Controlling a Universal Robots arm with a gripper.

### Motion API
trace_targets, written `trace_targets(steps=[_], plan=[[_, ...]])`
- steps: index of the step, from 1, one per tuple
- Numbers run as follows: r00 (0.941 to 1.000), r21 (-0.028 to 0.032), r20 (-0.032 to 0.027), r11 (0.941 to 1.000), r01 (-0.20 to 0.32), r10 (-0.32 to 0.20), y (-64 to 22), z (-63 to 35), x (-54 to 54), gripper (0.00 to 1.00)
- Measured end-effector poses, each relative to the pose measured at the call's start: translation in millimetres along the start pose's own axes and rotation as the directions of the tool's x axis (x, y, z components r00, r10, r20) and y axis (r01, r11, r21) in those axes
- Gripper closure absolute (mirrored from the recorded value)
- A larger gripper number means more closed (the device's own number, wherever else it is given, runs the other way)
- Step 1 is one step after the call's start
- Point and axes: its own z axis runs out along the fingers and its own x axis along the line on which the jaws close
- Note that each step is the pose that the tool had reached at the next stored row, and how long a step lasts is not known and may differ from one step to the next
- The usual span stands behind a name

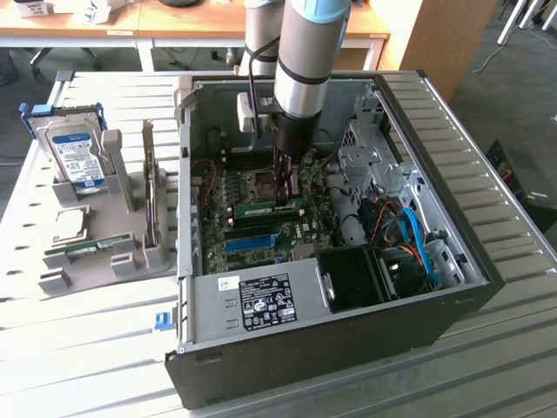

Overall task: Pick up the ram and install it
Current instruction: 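Insert the ram into the slot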

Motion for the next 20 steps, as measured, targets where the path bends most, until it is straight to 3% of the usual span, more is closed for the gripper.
trace_targets(steps=[20], plan=[[1.0000, -0.0001, 0.0000, 1.0000, 0.000, 0.000, 0.1, 4.1, -0.3, 0.89]])
